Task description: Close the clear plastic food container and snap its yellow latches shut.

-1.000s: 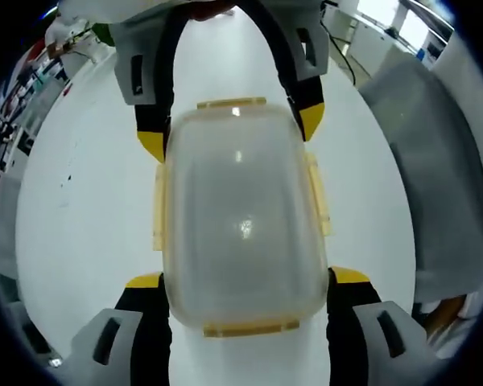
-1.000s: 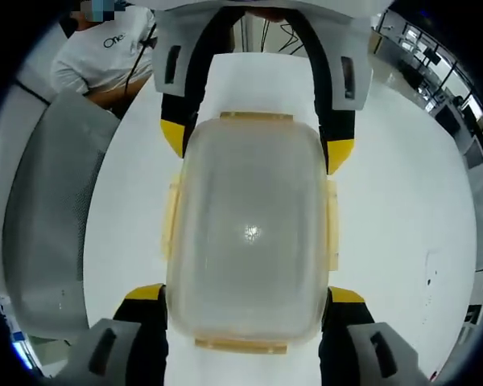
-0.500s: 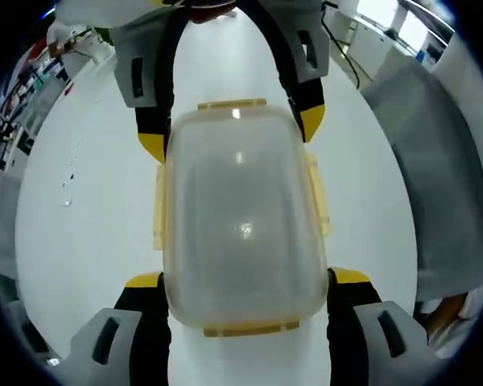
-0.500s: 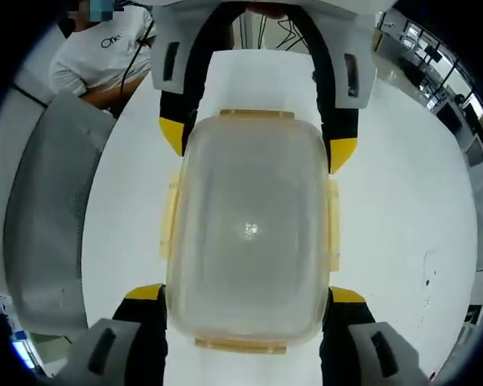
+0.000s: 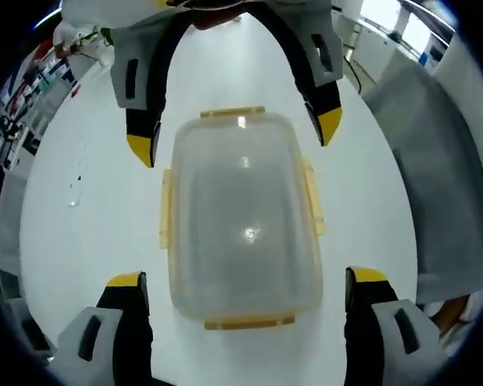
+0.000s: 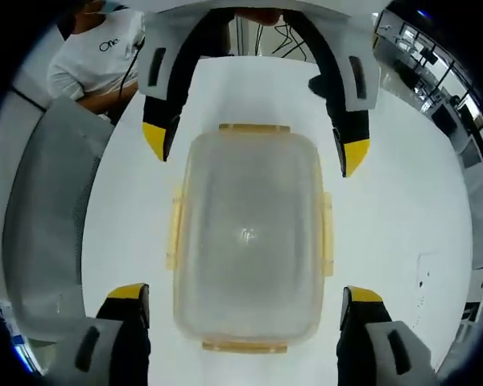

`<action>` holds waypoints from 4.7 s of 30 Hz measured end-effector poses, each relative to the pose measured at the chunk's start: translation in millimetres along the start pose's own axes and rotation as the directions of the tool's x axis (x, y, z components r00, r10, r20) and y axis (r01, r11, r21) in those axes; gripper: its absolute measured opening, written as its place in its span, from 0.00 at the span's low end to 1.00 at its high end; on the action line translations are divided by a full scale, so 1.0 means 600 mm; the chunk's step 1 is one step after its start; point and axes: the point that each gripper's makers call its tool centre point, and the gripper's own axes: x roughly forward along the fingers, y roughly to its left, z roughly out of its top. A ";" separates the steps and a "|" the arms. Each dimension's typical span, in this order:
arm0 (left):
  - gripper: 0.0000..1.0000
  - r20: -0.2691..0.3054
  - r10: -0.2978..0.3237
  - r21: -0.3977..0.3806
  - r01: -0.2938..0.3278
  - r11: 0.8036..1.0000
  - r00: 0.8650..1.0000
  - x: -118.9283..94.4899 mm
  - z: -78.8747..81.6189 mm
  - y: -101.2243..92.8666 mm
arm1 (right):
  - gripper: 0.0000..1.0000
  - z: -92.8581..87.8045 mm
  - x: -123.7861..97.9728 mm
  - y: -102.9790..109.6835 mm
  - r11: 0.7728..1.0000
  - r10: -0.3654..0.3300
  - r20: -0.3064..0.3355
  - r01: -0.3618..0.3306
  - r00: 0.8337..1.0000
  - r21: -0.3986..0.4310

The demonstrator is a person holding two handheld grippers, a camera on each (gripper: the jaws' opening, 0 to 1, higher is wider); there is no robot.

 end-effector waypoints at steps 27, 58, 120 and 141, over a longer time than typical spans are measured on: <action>0.99 0.179 0.145 -0.216 -0.105 0.971 0.973 -0.071 0.002 -0.043 | 0.99 0.017 -0.073 0.033 0.986 -0.130 0.133 0.114 0.983 0.125; 0.96 0.364 0.369 -0.433 -0.195 0.880 0.855 -0.161 0.026 -0.138 | 0.99 0.020 -0.174 0.148 0.912 -0.353 0.375 0.224 0.857 0.345; 0.83 0.480 0.557 -0.652 -0.149 0.743 0.677 -0.146 -0.022 -0.383 | 0.99 -0.040 -0.156 0.395 0.745 -0.579 0.557 0.109 0.596 0.659; 0.88 0.513 0.590 -0.695 -0.102 0.712 0.623 -0.164 -0.007 -0.379 | 0.99 -0.058 -0.142 0.389 0.718 -0.595 0.534 0.099 0.601 0.689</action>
